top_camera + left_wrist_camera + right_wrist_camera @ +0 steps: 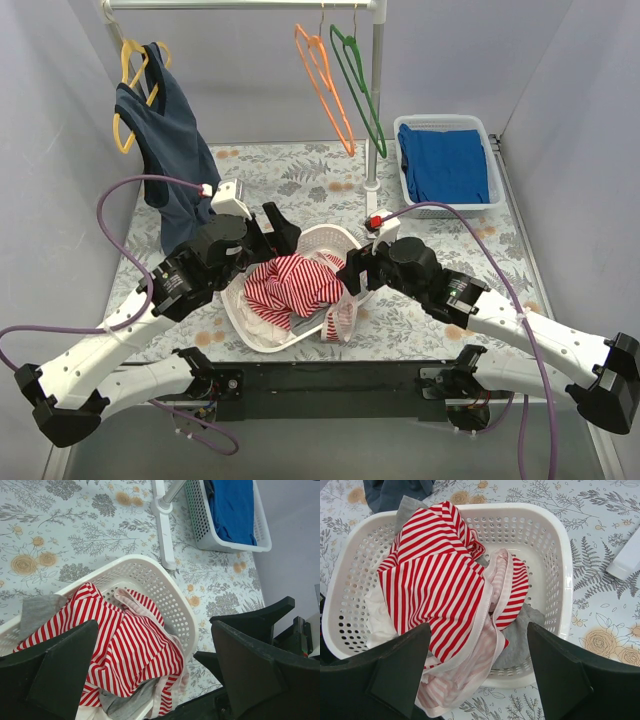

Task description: Place the tank top on the hanger

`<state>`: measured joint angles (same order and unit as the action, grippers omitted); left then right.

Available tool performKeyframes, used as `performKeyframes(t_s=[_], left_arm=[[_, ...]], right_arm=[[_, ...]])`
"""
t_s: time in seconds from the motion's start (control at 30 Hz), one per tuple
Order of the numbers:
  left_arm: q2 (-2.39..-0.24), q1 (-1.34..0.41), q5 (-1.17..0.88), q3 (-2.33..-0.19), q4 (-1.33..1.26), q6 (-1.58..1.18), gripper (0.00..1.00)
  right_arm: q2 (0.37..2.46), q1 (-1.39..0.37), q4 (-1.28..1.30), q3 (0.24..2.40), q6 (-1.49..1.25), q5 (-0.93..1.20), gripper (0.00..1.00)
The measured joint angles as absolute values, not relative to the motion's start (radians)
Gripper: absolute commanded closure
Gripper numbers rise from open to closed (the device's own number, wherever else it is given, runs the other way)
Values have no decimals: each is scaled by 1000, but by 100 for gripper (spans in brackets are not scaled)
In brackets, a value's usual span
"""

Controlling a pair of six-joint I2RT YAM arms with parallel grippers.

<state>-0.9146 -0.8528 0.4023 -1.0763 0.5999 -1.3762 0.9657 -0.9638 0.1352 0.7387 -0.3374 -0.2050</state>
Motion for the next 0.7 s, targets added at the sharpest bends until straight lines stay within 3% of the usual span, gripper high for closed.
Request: performKeyframes(t_s=[0.47, 0.7], left_arm=[[-910, -853, 391, -1074, 599, -1377, 2], [-922, -853, 374, -1068, 597, -1377, 2]], right_arm=[[1029, -947, 162, 739, -337, -206, 13], [1081, -788, 191, 762, -332, -185, 13]])
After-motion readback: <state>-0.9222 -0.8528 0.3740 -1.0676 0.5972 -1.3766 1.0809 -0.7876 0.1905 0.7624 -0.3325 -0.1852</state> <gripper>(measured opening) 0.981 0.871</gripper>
